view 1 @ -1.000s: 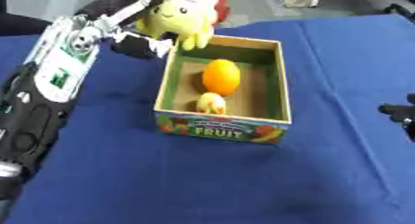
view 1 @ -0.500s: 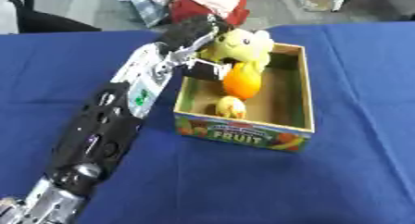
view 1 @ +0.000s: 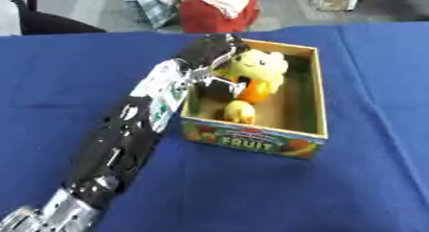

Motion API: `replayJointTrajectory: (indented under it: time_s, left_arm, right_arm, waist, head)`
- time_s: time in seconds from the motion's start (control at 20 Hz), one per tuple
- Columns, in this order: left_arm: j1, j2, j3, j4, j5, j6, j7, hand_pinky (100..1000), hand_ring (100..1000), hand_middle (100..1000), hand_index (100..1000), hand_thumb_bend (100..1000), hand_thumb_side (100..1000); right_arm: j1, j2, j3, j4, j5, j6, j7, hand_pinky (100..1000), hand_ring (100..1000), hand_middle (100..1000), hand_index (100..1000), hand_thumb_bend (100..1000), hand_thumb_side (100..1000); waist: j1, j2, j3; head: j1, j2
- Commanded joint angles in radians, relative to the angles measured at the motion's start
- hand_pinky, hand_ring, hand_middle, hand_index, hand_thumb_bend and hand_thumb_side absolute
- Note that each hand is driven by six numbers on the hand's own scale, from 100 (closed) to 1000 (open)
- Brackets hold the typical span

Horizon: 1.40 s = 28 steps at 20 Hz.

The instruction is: Pick up objects on the table and place them in the box.

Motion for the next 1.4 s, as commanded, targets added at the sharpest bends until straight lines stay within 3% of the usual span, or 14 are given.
replayJointTrajectory:
  time_s: [0.05,0.1,0.15,0.2,0.25,0.3,0.45,0.7,1.1,1.2,1.35,1.4]
  left_arm:
    - [-0.008,0.009,-0.020,-0.014,-0.040,-0.034,-0.032,729,777,796,1000,100,736]
    - [-0.006,0.012,-0.020,-0.019,-0.054,-0.042,-0.047,745,791,811,1000,100,759]
    - [-0.004,0.015,-0.017,-0.023,-0.069,-0.046,-0.062,788,834,853,1000,195,927]
    - [-0.002,0.016,-0.012,-0.028,-0.085,-0.047,-0.075,797,843,861,1000,255,976]
    - [-0.002,0.018,-0.007,-0.034,-0.099,-0.044,-0.083,828,869,887,1000,418,1000]
    - [-0.001,0.018,-0.003,-0.039,-0.115,-0.039,-0.087,848,886,905,1000,473,1000]
    - [-0.002,0.018,0.006,-0.053,-0.159,-0.020,-0.073,882,916,931,1000,511,1000]
    - [-0.001,0.021,0.010,-0.061,-0.187,-0.008,-0.050,912,941,975,1000,477,1000]
    - [0.002,0.044,0.021,-0.146,-0.088,-0.021,-0.072,910,931,972,1000,416,1000]
    - [0.008,0.053,0.025,-0.179,-0.057,-0.023,-0.073,903,924,965,1000,375,1000]
    - [0.030,0.063,0.038,-0.244,-0.012,-0.027,-0.048,875,899,932,1000,207,1000]
    - [0.043,0.064,0.043,-0.268,0.003,-0.030,-0.035,874,895,929,1000,199,1000]
  right_arm:
    - [-0.002,-0.016,-0.010,-0.016,0.003,0.005,-0.008,959,788,591,833,100,1000]
    - [-0.001,-0.016,-0.010,-0.016,0.004,0.006,-0.009,959,789,591,833,100,1000]
    - [0.000,-0.016,-0.010,-0.016,0.005,0.006,-0.010,959,789,591,833,100,1000]
    - [0.000,-0.016,-0.011,-0.016,0.005,0.006,-0.011,959,789,591,832,100,1000]
    - [0.000,-0.015,-0.011,-0.016,0.005,0.006,-0.012,959,789,591,833,100,1000]
    - [0.001,-0.015,-0.011,-0.016,0.006,0.007,-0.013,959,789,591,833,100,1000]
    - [0.000,-0.015,-0.010,-0.016,0.005,0.010,-0.013,959,789,591,833,100,1000]
    - [0.002,-0.017,-0.013,-0.016,0.001,0.011,-0.015,959,789,590,833,100,1000]
    - [0.011,-0.023,-0.022,-0.016,-0.004,0.009,-0.023,959,789,590,832,100,1000]
    - [0.016,-0.024,-0.026,-0.016,-0.007,0.005,-0.027,959,789,590,832,100,1000]
    - [0.027,-0.027,-0.036,-0.016,-0.011,-0.004,-0.038,957,789,592,832,100,1000]
    - [0.031,-0.027,-0.040,-0.016,-0.013,-0.008,-0.043,957,789,592,832,100,1000]
  waist:
    - [-0.005,-0.019,0.003]
    - [-0.005,-0.020,0.004]
    - [-0.005,-0.021,0.006]
    - [-0.005,-0.021,0.007]
    - [-0.005,-0.022,0.008]
    - [-0.005,-0.022,0.008]
    - [-0.005,-0.023,0.010]
    - [-0.003,-0.027,0.012]
    - [-0.004,-0.037,0.024]
    - [-0.005,-0.041,0.029]
    - [-0.008,-0.048,0.040]
    - [-0.009,-0.050,0.045]
  head:
    - [-0.027,-0.006]
    - [-0.037,-0.006]
    - [-0.045,-0.006]
    - [-0.052,-0.006]
    - [-0.057,-0.007]
    - [-0.060,-0.008]
    - [-0.063,-0.011]
    - [-0.067,-0.011]
    - [-0.078,-0.006]
    - [-0.087,-0.003]
    - [-0.108,0.005]
    - [-0.116,0.008]
